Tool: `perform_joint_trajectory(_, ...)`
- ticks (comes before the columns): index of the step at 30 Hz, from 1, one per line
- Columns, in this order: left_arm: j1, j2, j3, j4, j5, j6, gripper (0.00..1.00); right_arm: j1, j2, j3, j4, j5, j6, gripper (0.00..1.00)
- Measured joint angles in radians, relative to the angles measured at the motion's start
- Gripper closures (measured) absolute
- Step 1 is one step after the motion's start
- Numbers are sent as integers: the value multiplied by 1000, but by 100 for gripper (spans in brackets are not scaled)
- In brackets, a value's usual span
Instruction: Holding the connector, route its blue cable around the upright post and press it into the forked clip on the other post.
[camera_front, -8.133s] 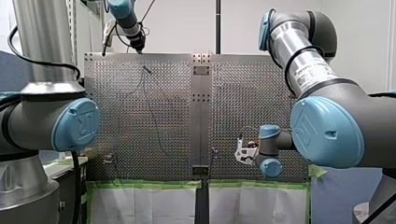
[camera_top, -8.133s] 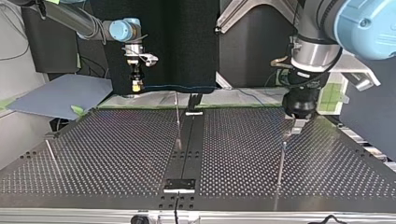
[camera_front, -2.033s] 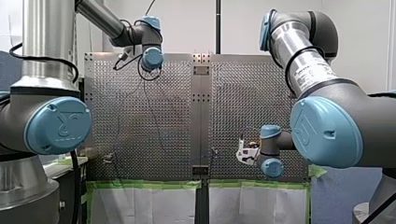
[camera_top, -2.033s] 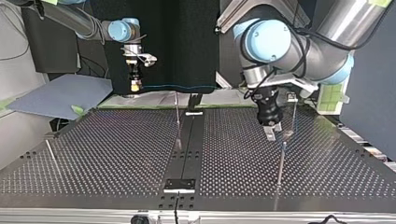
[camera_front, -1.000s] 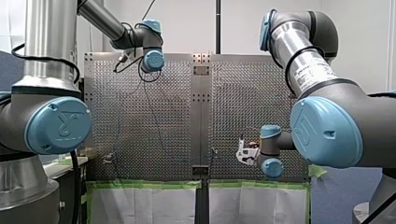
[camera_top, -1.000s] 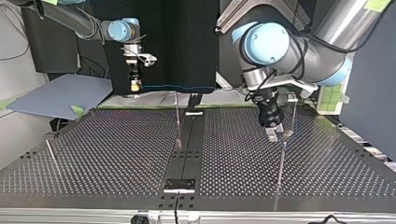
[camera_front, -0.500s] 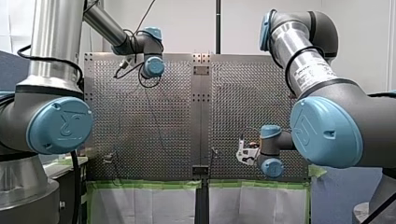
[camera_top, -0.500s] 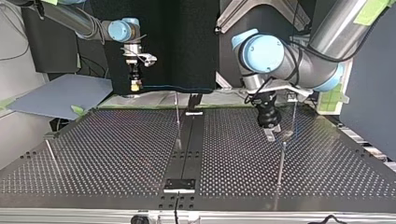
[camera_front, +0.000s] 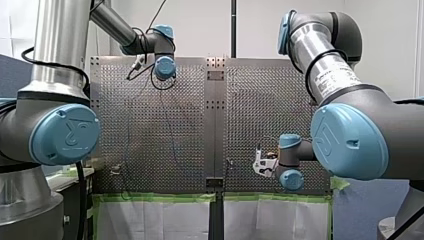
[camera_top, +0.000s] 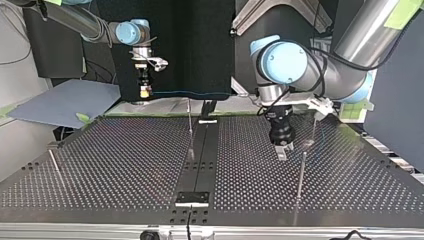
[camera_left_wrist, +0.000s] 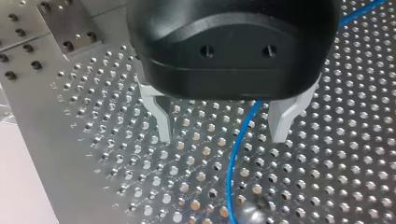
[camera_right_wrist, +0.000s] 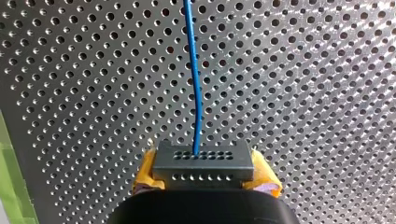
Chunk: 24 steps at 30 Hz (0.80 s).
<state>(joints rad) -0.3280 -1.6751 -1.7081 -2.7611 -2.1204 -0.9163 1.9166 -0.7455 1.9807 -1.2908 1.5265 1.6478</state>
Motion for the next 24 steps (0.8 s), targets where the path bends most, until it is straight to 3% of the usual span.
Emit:
perform_joint_trajectory(17,45,-2,53,-40,26,-3,1,0,-1,0,-3,0,2,71)
perform_joint_trajectory(24,47,-2,60,-46,70,-20,1,0,0,-1,-4,0,2,71)
